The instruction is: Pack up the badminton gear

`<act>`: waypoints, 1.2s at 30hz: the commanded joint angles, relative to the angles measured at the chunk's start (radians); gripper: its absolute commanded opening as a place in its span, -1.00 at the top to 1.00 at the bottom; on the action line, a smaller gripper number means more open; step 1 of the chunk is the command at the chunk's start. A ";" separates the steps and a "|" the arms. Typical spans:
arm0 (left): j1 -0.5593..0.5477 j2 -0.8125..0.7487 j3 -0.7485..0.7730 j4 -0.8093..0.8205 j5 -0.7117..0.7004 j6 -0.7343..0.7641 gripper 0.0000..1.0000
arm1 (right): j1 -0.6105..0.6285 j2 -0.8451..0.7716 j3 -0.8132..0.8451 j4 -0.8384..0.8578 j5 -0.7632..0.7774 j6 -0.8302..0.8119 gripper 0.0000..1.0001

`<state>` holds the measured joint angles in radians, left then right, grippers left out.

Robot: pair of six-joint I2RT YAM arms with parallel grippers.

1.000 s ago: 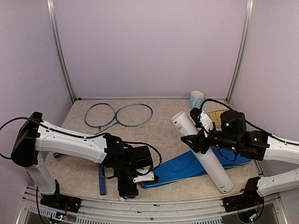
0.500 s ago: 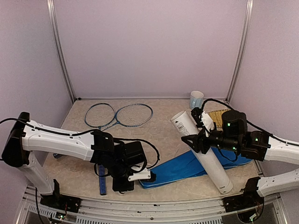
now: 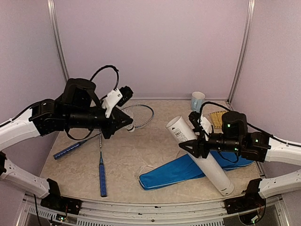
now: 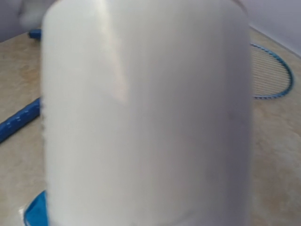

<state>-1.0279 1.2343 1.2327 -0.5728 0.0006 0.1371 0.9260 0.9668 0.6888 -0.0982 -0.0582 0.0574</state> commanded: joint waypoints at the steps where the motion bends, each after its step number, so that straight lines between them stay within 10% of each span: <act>1: 0.051 -0.069 0.000 0.313 -0.004 -0.096 1.00 | -0.001 0.025 0.018 0.074 -0.102 -0.009 0.45; 14: 0.058 0.010 -0.011 0.595 0.258 -0.230 1.00 | 0.064 0.101 0.087 0.102 -0.161 -0.072 0.45; 33: 0.045 0.135 -0.012 0.579 0.499 -0.278 0.99 | 0.094 0.030 0.071 0.195 -0.118 -0.116 0.46; 36: 0.064 0.127 0.019 0.541 0.523 -0.277 0.17 | 0.092 0.016 0.061 0.199 -0.130 -0.129 0.46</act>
<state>-0.9821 1.3674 1.2125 0.0032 0.4664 -0.1352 1.0107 1.0218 0.7525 0.0345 -0.1726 -0.0418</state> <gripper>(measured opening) 0.165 0.600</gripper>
